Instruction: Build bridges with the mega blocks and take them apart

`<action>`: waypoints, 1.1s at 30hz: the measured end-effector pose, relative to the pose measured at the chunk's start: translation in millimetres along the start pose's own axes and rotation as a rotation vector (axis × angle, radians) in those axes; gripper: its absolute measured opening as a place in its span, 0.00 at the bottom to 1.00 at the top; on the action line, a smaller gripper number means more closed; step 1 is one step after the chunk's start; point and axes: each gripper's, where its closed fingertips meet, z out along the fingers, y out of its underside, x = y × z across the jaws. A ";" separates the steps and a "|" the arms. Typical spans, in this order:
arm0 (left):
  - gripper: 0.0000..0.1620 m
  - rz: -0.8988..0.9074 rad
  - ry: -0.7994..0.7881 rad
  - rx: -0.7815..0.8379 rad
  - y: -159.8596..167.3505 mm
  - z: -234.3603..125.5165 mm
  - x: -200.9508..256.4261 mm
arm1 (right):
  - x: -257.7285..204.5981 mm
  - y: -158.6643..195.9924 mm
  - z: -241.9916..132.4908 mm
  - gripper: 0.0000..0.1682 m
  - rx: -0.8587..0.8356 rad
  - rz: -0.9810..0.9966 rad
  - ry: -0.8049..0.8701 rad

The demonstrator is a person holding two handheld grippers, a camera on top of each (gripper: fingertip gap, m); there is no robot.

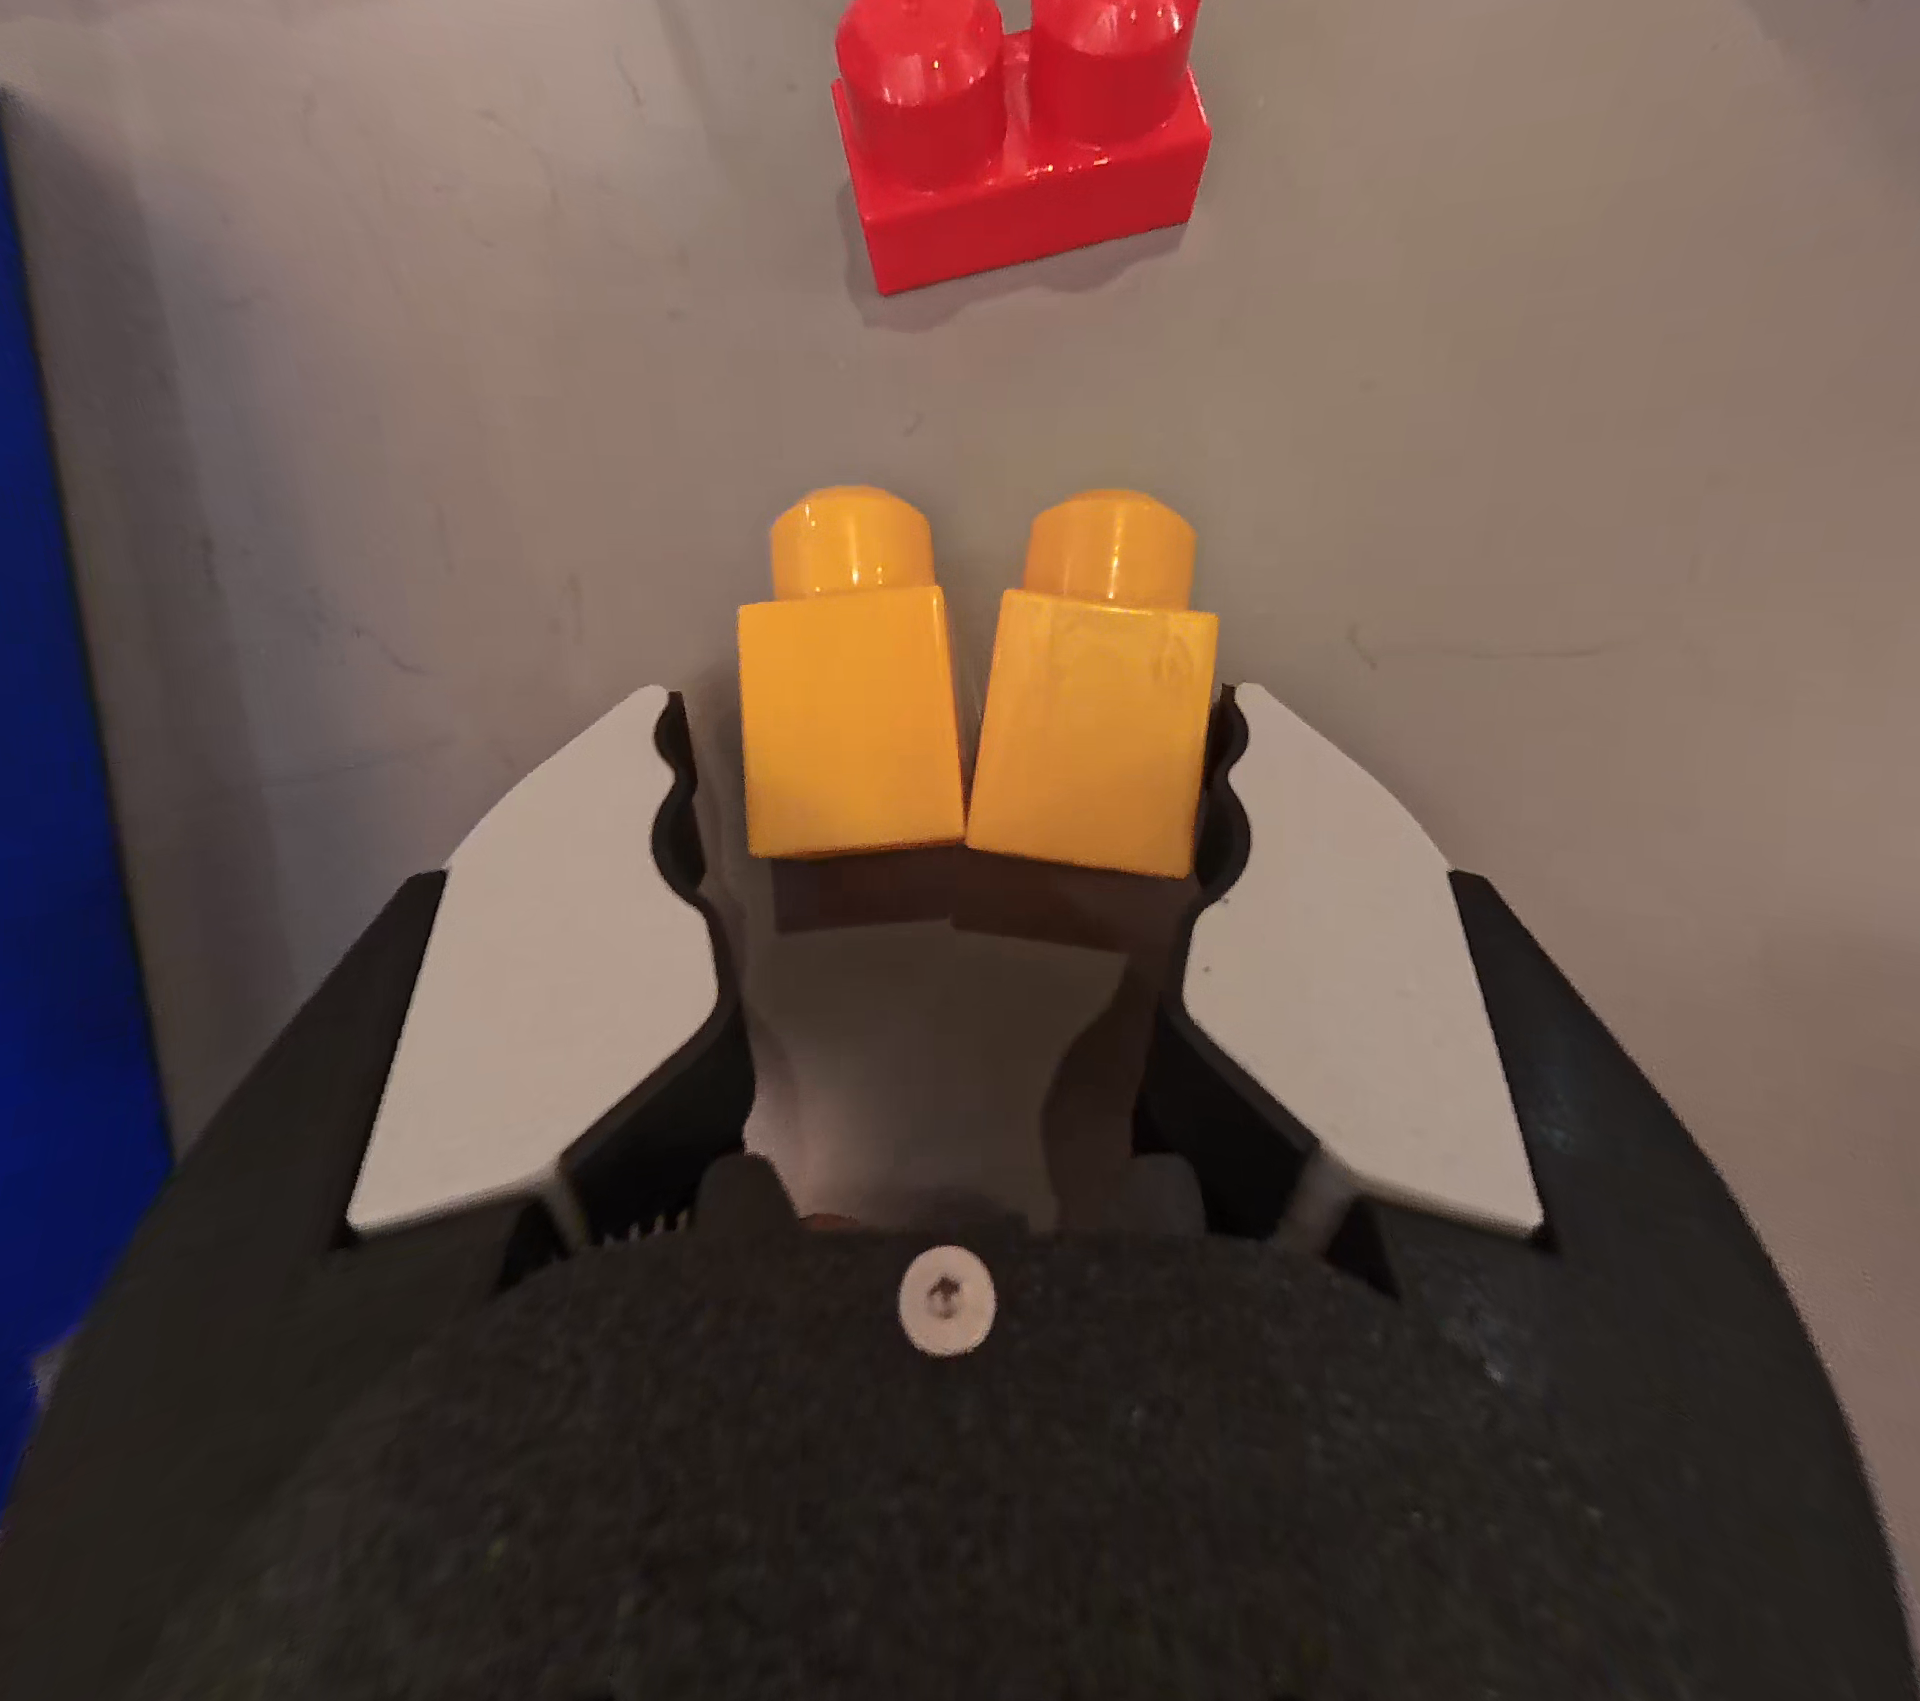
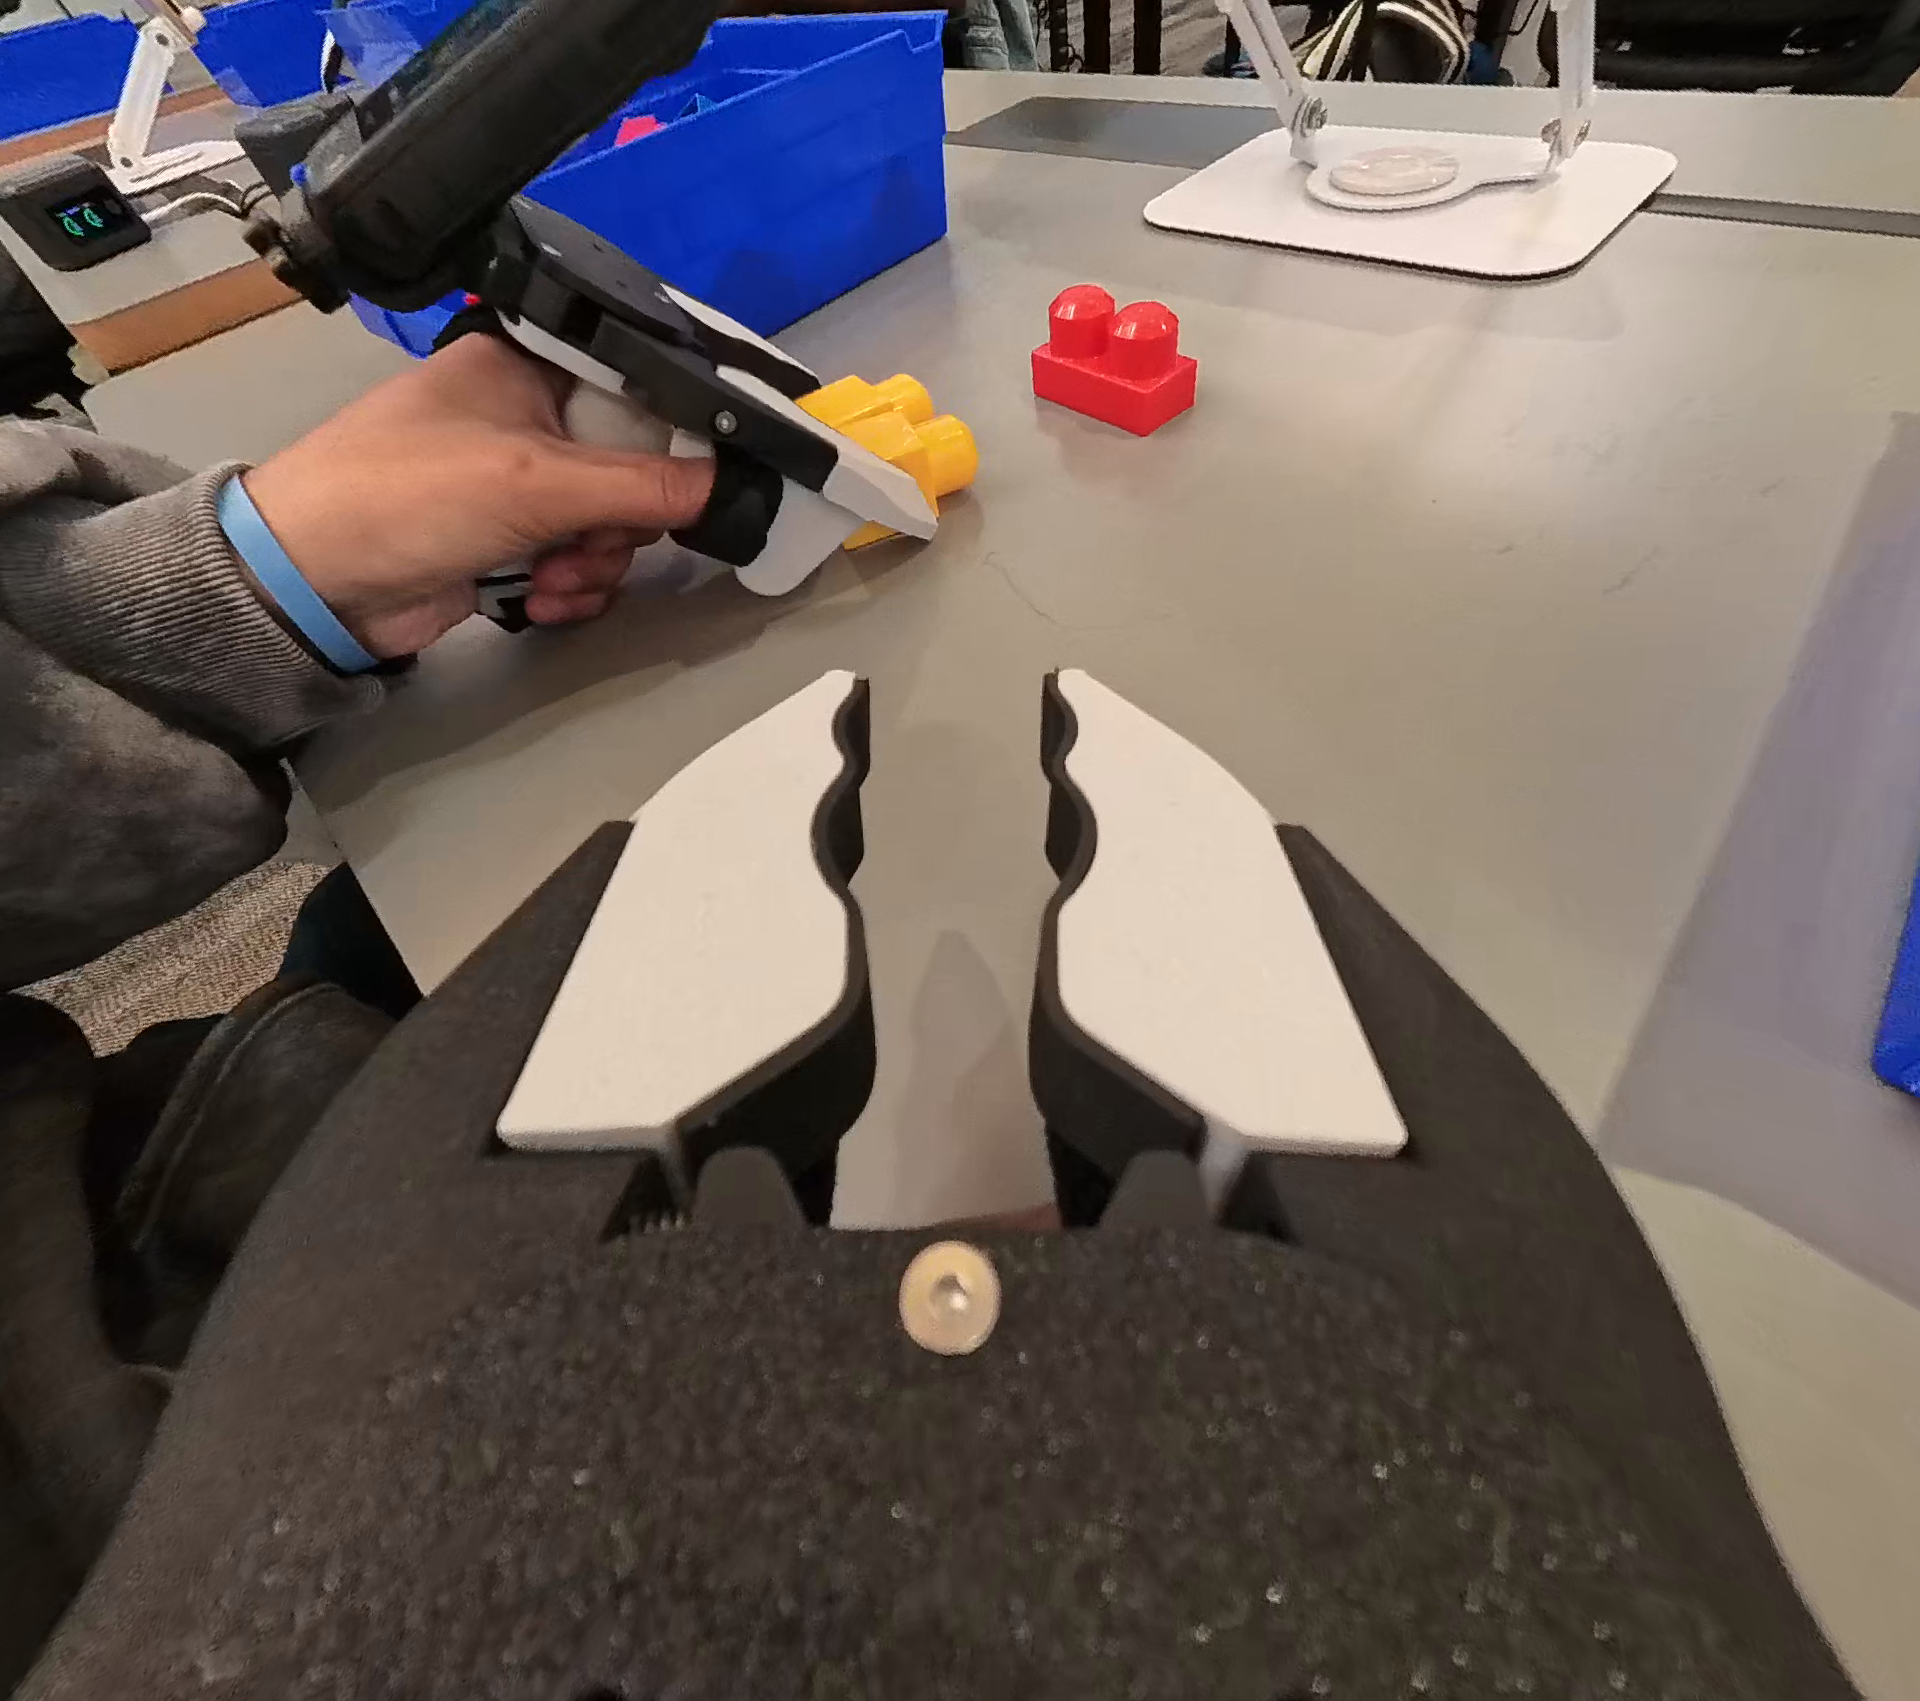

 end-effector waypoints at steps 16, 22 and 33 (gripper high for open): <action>0.50 -0.009 0.028 -0.024 -0.2 -1.1 0.6 | -1.0 0.2 0.3 0.19 -0.002 -0.002 -0.006; 0.48 -0.006 0.078 -0.034 -0.4 -5.7 2.2 | -1.2 0.3 0.4 0.19 -0.003 -0.002 -0.008; 0.52 0.022 0.128 0.008 2.5 -8.1 5.0 | -2.1 1.0 0.5 0.19 -0.006 -0.011 -0.006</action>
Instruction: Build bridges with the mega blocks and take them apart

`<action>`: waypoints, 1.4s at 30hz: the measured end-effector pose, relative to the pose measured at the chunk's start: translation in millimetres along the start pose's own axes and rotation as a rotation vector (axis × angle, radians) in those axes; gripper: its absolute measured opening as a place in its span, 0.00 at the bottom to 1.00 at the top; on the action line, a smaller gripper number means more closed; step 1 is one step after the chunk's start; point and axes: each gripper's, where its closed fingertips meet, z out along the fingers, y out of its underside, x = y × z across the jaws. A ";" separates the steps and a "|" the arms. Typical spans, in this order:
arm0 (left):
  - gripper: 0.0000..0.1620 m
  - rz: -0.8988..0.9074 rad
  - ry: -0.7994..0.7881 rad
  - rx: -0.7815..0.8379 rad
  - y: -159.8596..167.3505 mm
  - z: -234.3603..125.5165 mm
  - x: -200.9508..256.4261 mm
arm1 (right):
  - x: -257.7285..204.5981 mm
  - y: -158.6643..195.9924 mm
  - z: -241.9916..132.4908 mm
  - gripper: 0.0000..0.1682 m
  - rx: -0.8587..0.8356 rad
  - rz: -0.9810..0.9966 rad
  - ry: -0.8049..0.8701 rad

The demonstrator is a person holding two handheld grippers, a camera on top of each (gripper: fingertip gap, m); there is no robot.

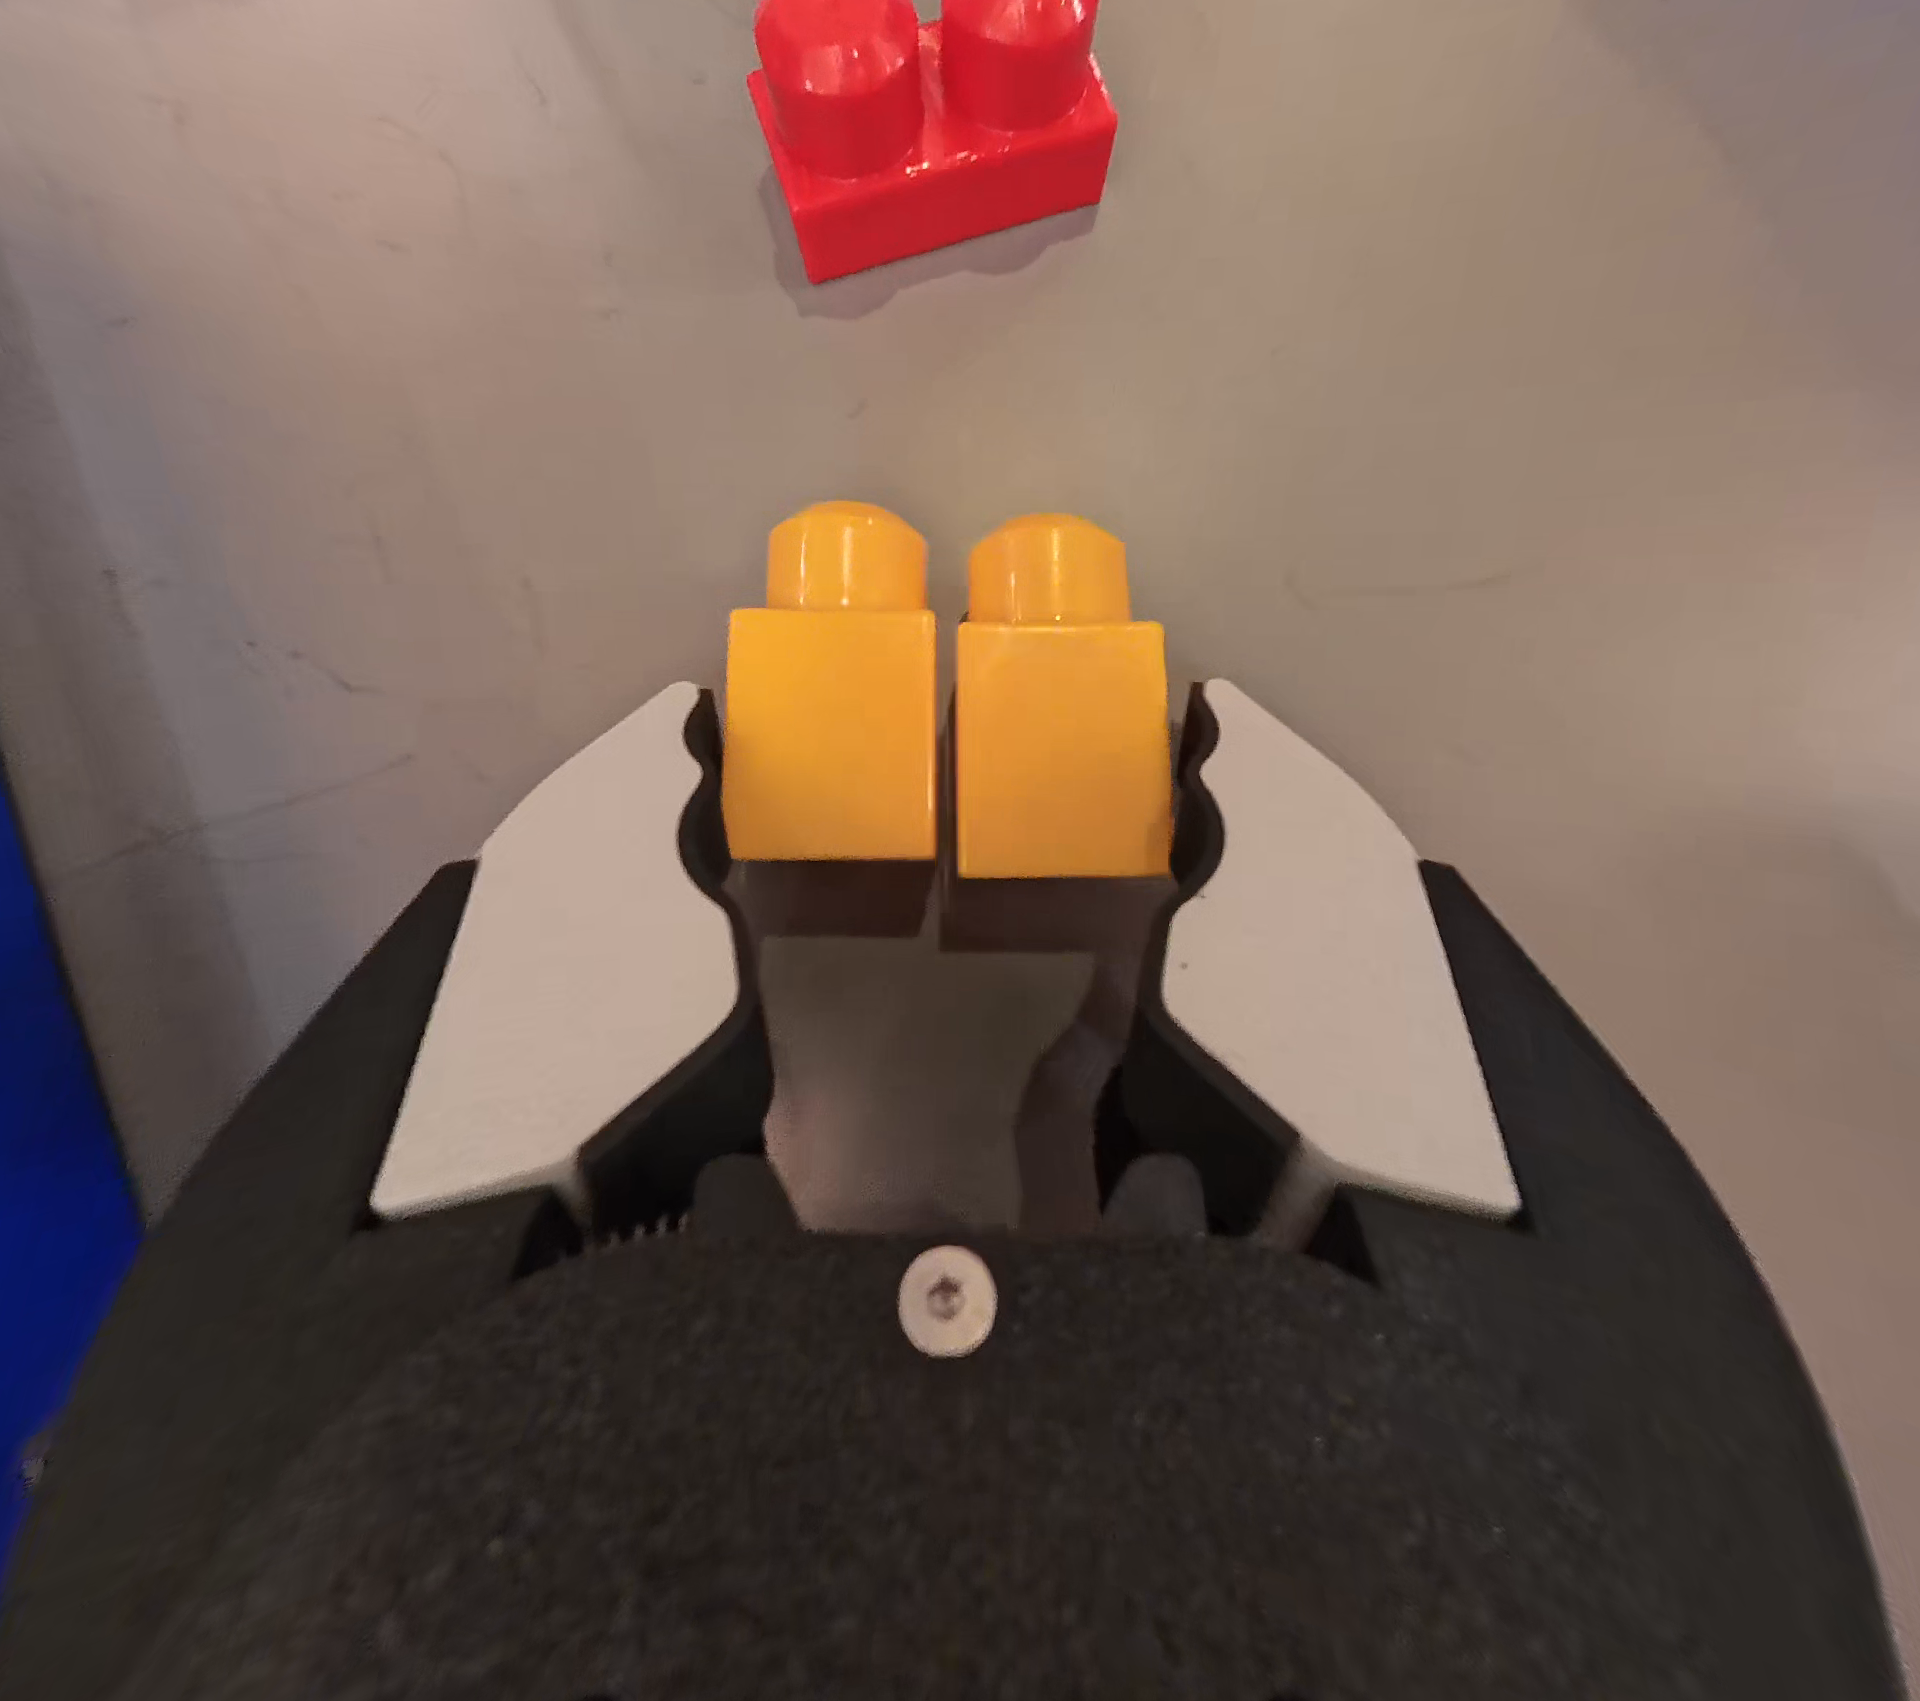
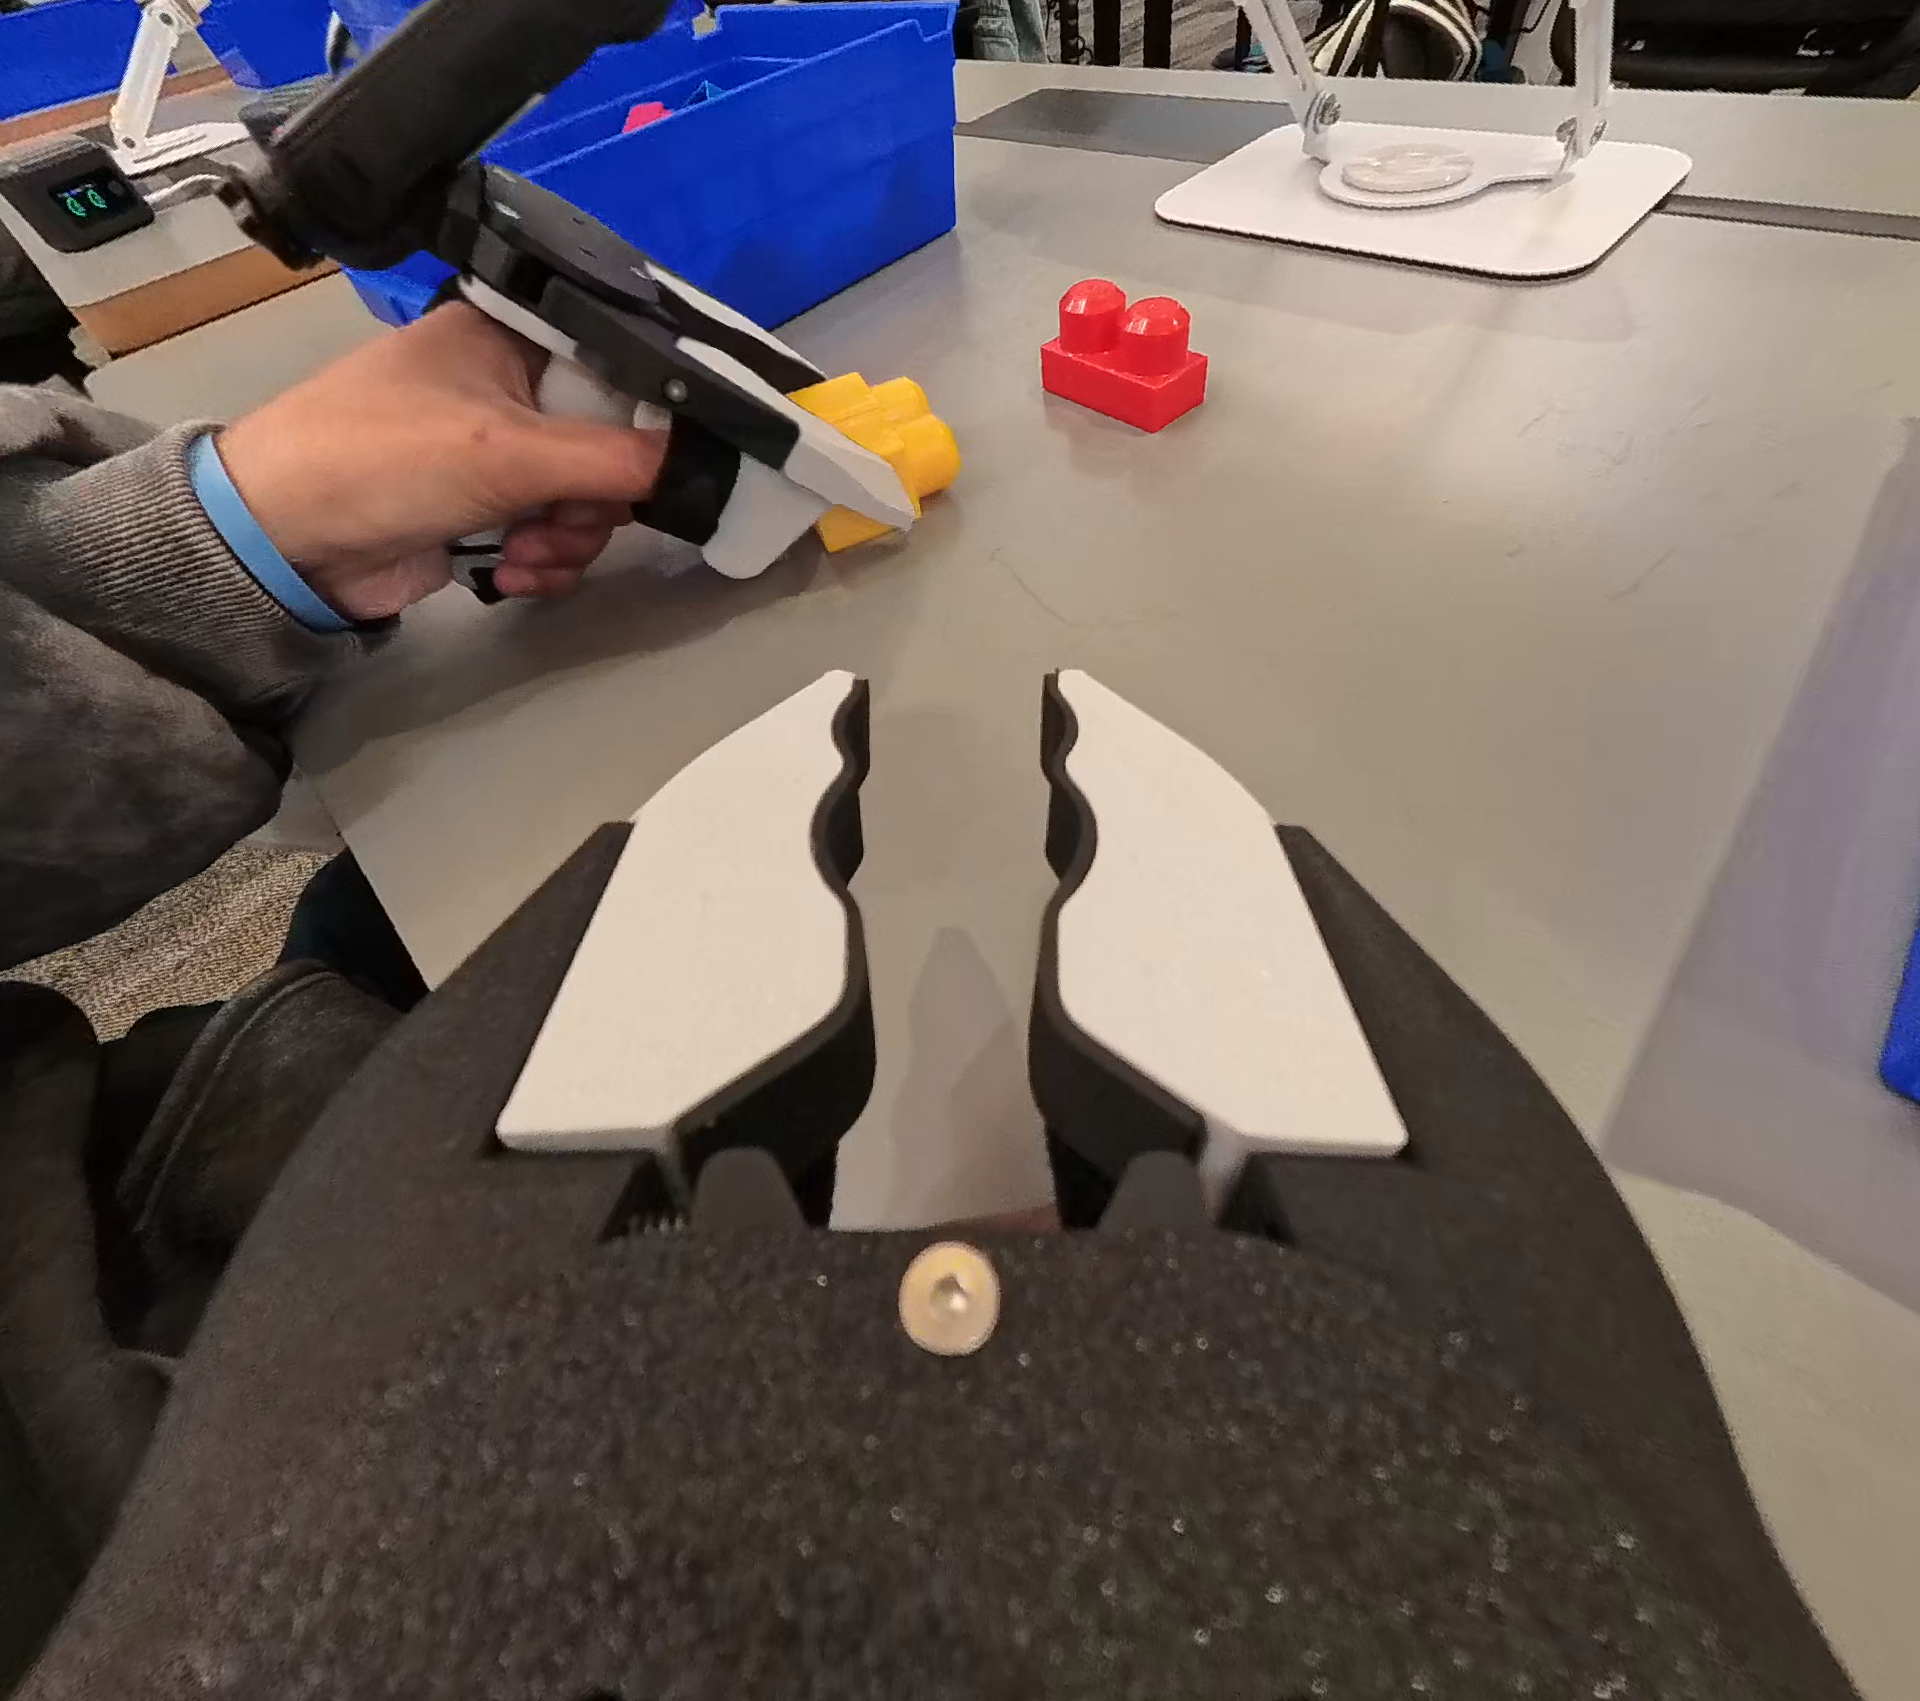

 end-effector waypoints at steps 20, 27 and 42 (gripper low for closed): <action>0.50 0.000 -0.073 -0.005 10.6 -2.2 -4.4 | 0.1 0.4 -0.1 0.19 -0.002 0.007 -0.006; 0.47 -0.005 -0.092 0.011 9.2 -4.1 -8.7 | -0.4 0.6 -0.3 0.19 -0.005 0.005 -0.008; 0.47 -0.025 0.044 0.036 7.6 -6.1 3.7 | -0.6 0.3 -1.9 0.19 -0.001 0.009 -0.011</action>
